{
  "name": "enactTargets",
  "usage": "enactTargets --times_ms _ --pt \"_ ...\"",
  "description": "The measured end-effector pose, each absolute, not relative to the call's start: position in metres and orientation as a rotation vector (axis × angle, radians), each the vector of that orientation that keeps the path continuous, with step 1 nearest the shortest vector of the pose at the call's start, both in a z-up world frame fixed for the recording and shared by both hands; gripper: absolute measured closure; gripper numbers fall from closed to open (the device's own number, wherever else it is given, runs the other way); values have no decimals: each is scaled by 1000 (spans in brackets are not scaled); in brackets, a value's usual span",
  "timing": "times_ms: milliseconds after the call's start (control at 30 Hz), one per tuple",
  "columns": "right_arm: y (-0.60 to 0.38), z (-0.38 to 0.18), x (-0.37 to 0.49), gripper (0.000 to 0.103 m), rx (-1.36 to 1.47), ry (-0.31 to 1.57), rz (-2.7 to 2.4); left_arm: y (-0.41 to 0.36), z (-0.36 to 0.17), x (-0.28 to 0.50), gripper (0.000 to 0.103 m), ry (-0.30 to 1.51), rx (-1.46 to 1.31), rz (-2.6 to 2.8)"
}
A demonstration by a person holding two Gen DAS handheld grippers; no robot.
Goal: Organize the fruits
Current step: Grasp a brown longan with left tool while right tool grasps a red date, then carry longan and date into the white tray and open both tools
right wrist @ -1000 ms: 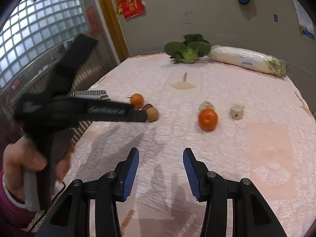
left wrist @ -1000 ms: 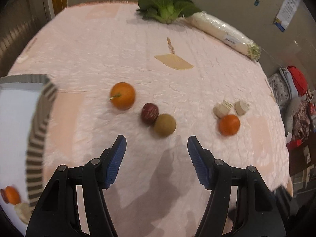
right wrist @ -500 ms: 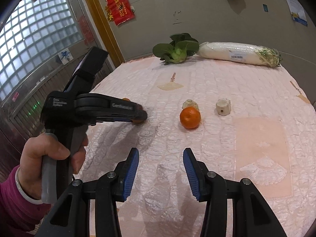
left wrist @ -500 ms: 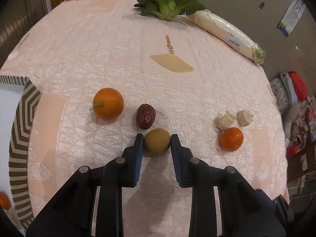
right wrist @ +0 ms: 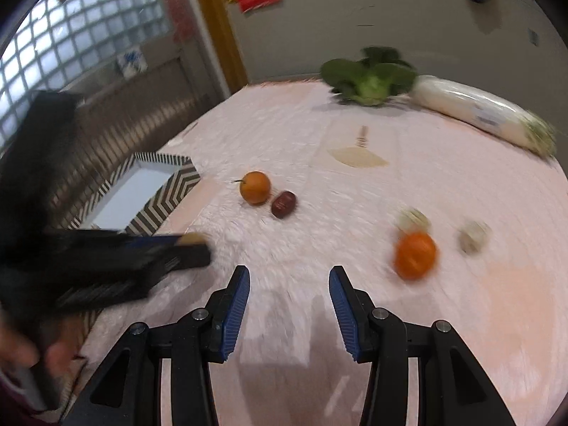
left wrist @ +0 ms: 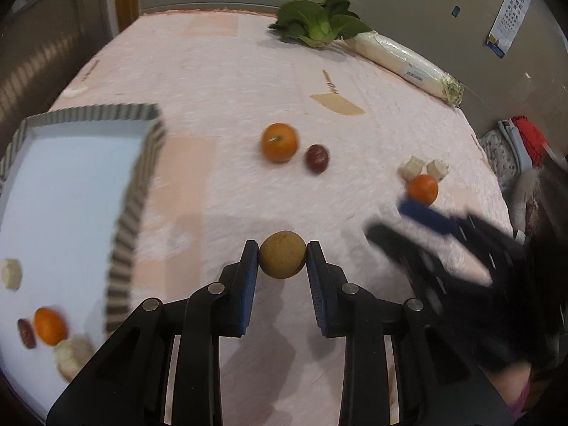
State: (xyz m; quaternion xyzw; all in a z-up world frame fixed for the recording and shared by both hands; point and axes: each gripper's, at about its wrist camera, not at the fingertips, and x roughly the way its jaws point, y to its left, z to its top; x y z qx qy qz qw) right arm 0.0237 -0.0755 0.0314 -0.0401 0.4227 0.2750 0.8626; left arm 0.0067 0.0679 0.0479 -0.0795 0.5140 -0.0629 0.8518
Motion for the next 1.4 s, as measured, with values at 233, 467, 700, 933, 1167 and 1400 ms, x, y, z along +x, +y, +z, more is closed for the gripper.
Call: enactTargets --times_ms 233,467,700,933,1167,1400 --pt "-31 17 69 58 -212 888 608 86 47 -9 76 1081 -181 -137" --pt "-19 8 79 78 -295 882 554 92 45 -7 76 1079 -194 -157" --pt "-42 24 42 78 -252 851 530 92 48 -15 76 1057 -186 -160" --pt "-52 49 -16 78 -173 787 530 88 54 -41 76 1014 -141 -143" --pt "-37 56 -61 78 -147 742 546 99 57 -67 76 960 -99 -80" --pt "-7 65 -82 78 -142 709 611 129 62 -83 76 923 -105 -18"
